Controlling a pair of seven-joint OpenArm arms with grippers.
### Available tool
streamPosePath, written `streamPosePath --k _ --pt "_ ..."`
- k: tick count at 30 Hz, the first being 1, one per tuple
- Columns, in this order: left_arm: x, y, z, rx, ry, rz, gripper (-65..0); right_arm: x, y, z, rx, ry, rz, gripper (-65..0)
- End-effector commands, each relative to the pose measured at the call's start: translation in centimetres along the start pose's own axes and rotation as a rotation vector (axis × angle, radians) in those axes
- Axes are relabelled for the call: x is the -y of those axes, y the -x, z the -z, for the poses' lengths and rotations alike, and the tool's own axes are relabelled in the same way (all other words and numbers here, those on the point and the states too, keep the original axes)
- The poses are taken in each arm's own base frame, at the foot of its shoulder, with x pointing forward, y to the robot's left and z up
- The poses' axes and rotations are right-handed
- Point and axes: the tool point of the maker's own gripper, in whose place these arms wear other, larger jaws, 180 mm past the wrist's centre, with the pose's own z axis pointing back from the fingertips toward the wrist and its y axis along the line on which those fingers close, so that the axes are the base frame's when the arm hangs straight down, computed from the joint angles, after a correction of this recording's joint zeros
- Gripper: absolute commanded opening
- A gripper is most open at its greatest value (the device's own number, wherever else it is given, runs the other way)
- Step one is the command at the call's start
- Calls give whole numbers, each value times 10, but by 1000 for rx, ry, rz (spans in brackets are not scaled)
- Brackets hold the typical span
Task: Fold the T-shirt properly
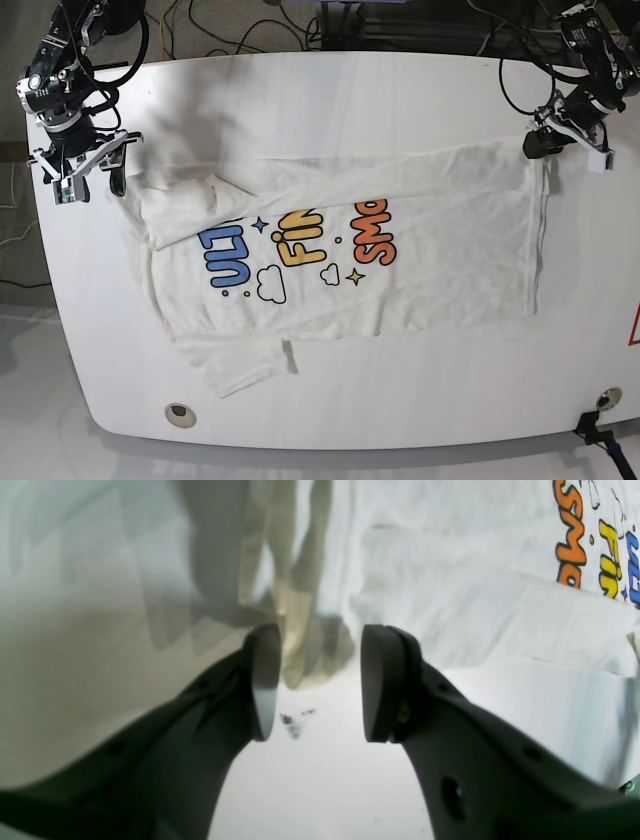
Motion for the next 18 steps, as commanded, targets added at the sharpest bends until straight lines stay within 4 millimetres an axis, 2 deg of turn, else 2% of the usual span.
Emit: streamPosePath --k 1,9,18 --pt "2 -18 -5 46 10 29 -407 3 -13 -2 42 9 -23 -310" --pt "-3 -22 -5 52 6 30 -407 1 -6 3 23 11 -5 -314" --pt "-1 -28 1 74 19 36 -389 0 -9 3 33 4 -5 -307"
